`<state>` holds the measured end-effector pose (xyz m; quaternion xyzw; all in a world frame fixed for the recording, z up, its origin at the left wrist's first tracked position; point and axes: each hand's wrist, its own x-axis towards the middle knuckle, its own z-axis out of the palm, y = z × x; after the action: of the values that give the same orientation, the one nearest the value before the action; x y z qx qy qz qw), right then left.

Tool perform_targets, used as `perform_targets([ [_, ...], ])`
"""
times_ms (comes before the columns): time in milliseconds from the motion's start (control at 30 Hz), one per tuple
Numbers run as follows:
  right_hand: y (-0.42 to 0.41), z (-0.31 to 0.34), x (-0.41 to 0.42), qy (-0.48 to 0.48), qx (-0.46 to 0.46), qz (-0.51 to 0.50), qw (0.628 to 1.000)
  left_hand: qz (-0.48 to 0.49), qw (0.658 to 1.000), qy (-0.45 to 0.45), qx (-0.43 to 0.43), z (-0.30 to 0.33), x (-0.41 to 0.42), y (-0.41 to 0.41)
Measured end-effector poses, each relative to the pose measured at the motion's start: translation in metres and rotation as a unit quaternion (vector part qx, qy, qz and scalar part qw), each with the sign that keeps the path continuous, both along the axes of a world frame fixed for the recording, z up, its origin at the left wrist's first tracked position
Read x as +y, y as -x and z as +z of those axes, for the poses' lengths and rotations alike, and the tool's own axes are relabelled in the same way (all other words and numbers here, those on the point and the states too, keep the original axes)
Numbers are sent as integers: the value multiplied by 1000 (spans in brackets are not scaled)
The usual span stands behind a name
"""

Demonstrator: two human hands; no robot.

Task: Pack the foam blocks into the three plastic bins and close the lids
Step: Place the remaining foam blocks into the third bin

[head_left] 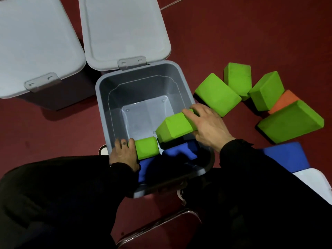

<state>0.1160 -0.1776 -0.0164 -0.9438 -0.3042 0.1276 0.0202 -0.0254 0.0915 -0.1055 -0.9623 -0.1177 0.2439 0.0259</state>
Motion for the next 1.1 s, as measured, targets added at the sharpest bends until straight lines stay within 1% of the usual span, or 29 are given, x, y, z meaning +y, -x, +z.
perform_targets([
  [67,5,-5,8,15,10,24,1000,-51,997,-52,7,0,-4,1],
  [100,9,-10,14,24,16,35,999,-70,995,-62,18,1,-5,-1],
  [167,16,-20,25,36,27,35,998,-77,996,-38,30,2,-3,-6],
  [267,21,-31,26,51,54,3,997,-48,998,27,31,4,-2,-4],
  [400,21,-38,20,67,75,-2,995,-46,999,28,-8,-3,-5,-5],
  [533,24,-44,16,59,84,-1,995,11,1000,12,-18,-3,-3,-10],
  [600,26,-54,14,59,83,10,995,0,1000,2,8,-7,-5,-6],
  [667,33,-68,16,54,96,10,994,-18,999,22,26,-14,-9,-3],
  [733,40,-81,22,52,108,-12,993,-25,998,58,16,-19,-10,-3],
  [800,45,-95,26,38,98,-32,994,-47,996,74,-7,-23,-9,-7],
  [933,44,-118,28,20,127,-59,990,-74,995,70,-9,-26,-5,-21],
  [1033,47,-131,33,16,136,-73,988,-90,995,44,6,-27,3,-35],
  [1100,47,-135,33,9,132,-74,989,-116,993,30,7,-25,7,-41],
])
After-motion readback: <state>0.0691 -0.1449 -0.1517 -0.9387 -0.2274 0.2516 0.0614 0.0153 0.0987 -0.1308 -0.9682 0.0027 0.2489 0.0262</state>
